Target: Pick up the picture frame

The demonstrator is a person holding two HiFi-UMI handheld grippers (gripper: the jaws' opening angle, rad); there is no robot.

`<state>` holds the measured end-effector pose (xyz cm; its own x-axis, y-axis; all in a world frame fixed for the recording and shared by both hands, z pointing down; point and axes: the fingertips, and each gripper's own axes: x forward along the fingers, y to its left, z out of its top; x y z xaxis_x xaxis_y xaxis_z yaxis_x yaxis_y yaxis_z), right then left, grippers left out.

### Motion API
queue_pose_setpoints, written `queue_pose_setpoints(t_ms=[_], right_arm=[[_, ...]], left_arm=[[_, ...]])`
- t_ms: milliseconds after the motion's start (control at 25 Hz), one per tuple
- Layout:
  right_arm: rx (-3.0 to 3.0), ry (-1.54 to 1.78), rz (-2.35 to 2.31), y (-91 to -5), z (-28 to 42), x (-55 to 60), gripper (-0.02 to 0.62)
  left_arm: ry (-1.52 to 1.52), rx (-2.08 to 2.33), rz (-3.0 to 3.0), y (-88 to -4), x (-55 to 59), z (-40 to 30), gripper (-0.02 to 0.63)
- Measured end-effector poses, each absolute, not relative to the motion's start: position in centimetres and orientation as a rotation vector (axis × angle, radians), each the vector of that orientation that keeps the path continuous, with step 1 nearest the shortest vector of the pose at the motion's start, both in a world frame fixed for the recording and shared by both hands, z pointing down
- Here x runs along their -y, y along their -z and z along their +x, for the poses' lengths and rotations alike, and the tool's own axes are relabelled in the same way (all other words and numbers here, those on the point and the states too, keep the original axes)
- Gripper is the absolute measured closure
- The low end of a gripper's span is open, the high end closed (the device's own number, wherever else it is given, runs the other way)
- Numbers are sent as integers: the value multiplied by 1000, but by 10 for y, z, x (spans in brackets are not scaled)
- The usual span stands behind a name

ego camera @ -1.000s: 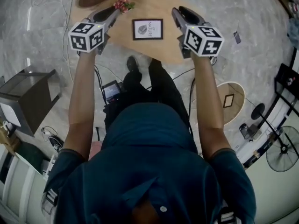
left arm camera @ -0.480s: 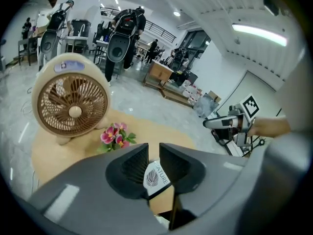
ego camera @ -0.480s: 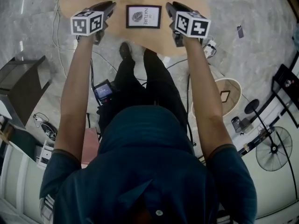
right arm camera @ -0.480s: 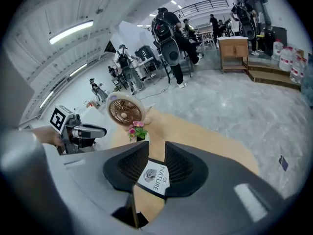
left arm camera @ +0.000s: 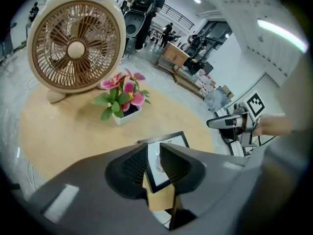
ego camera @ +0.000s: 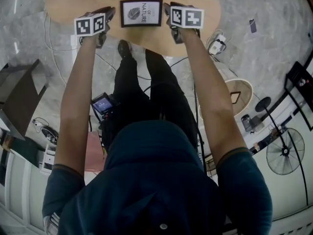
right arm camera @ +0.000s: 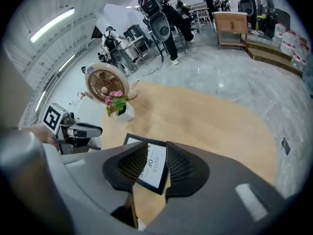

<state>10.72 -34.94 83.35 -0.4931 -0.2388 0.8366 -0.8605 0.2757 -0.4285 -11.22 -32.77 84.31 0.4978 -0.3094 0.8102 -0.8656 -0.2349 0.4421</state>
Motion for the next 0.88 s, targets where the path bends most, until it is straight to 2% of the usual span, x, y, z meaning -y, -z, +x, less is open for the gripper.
queue_pose_setpoints(t_ms=[480, 880], right_arm=[[1769, -1254, 918, -928, 97, 334, 496], [1673, -1188, 873, -960, 89, 322, 488]], left_arm=[[-797, 979, 1676, -923, 312, -101, 491], [-885, 1022, 1645, -950, 302, -93, 469]])
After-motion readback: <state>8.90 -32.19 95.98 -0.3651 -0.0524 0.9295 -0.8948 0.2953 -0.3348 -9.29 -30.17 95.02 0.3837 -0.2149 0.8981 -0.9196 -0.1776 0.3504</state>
